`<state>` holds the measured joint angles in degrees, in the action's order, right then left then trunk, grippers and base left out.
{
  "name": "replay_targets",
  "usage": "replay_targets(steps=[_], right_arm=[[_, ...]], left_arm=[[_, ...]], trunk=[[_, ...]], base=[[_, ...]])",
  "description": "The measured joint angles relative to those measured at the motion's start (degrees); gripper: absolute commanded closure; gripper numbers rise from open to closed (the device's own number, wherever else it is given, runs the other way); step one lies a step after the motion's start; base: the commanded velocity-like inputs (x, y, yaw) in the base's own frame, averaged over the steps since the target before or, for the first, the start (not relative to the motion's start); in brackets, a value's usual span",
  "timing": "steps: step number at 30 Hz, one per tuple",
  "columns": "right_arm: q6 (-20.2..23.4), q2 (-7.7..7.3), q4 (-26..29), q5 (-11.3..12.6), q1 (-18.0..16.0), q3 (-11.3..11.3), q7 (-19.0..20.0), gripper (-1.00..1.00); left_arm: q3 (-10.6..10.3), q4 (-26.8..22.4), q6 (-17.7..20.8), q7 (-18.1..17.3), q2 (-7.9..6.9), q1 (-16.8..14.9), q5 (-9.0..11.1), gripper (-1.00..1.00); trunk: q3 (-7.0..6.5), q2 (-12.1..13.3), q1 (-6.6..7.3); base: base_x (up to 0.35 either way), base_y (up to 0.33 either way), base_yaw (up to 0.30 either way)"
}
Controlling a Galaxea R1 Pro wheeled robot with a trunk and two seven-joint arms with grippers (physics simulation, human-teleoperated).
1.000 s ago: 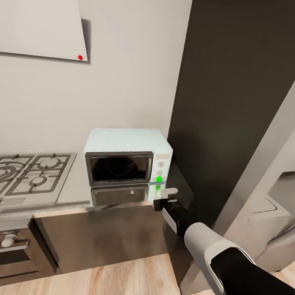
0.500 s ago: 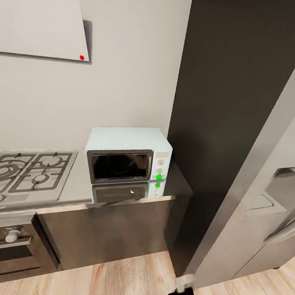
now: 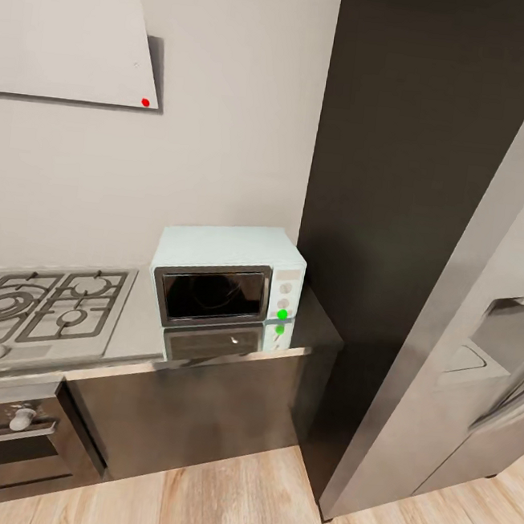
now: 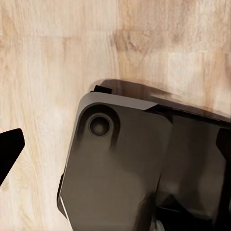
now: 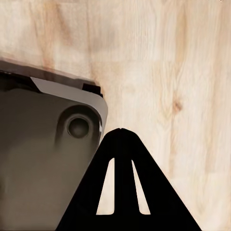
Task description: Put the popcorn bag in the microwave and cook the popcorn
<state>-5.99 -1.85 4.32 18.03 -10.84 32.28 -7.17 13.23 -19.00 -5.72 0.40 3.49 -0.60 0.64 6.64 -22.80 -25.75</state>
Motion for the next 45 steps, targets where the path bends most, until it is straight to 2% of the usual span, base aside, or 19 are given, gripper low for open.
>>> replay_targets(steps=[13, 14, 15, 31, 32, 45], right_arm=[[-0.2, 0.07, 0.0, -0.4, 0.0, 0.2, 0.0, 1.0], [-0.3, -0.41, 0.1, 2.0, 0.0, -9.3, -0.1, 1.0], [-0.3, -0.51, 0.1, 2.2, 0.0, -9.8, -0.1, 1.0], [-0.3, -0.43, 0.0, 2.2, 0.0, -9.8, -0.1, 1.0], [-0.3, -0.38, 0.0, 2.2, 0.0, -9.7, -0.1, -1.0], [-0.3, -0.01, 0.0, 1.9, 0.1, -9.7, -0.1, -1.0]], left_arm=[[0.0, 0.0, 0.0, 0.0, 0.05, 0.0, 0.0, -1.0], [0.0, 0.0, 0.0, 0.0, 0.08, 0.0, 0.0, -1.0], [0.0, 0.0, 0.0, 0.0, 0.09, 0.0, 0.0, -1.0], [0.0, 0.0, 0.0, 0.0, 0.09, 0.0, 0.0, -1.0], [0.0, 0.0, 0.0, 0.0, 0.09, 0.0, 0.0, -1.0], [0.0, 0.0, 0.0, 0.0, 0.09, 0.0, 0.0, -1.0]], trunk=[[0.0, 0.0, 0.0], [0.0, 0.0, 0.0], [0.0, 0.0, 0.0], [0.0, 0.0, 0.0], [0.0, 0.0, 0.0], [0.0, 0.0, 0.0]], base=[[0.0, 0.0, 0.0], [0.0, 0.0, 0.0], [0.0, 0.0, 0.0], [0.0, 0.0, 0.0], [0.0, 0.0, 0.0], [0.0, 0.0, 0.0]])
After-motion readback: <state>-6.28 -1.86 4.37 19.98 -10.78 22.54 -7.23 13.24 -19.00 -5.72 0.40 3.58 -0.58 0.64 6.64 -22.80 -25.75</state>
